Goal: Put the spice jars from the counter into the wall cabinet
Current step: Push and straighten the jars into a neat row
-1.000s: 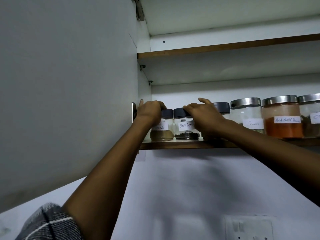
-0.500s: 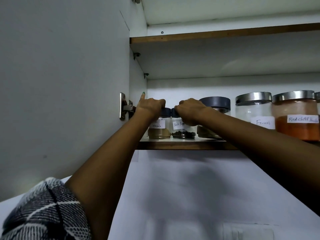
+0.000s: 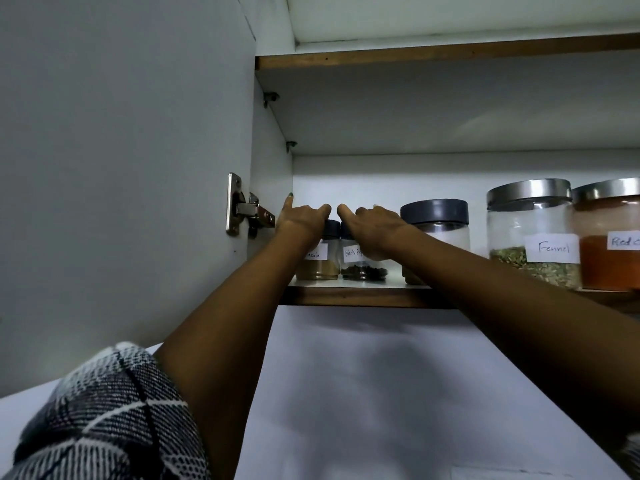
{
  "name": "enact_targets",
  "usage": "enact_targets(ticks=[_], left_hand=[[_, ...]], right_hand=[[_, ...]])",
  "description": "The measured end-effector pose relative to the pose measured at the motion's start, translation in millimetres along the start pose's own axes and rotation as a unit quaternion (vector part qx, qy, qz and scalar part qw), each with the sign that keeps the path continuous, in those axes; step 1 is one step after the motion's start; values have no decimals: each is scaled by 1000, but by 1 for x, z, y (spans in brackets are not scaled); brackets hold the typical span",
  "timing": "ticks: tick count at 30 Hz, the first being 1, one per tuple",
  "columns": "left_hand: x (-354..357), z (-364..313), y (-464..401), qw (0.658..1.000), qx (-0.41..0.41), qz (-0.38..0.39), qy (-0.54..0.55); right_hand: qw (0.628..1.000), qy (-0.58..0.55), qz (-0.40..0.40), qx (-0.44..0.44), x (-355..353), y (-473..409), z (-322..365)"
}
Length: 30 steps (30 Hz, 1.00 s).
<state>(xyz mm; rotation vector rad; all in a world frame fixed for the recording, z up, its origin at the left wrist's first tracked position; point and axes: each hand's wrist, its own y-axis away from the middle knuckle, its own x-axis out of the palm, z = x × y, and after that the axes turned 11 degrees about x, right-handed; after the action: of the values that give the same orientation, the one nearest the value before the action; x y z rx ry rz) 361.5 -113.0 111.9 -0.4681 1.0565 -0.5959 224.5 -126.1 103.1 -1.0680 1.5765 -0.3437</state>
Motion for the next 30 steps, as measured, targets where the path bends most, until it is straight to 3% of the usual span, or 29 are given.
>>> enact_targets(ticks=[10, 24, 28, 30], left_hand=[[17, -2, 0, 1000, -15, -8, 22], [28, 0, -4, 996, -8, 87, 14], [32, -1, 0, 998, -4, 61, 15], [29, -4, 4, 999, -6, 12, 52]], right_hand=[[999, 38, -7, 0, 16, -9, 4], [996, 71, 59, -7, 26, -26, 8], [993, 89, 73, 16, 25, -21, 9], [992, 95, 78, 26, 22, -16, 11]])
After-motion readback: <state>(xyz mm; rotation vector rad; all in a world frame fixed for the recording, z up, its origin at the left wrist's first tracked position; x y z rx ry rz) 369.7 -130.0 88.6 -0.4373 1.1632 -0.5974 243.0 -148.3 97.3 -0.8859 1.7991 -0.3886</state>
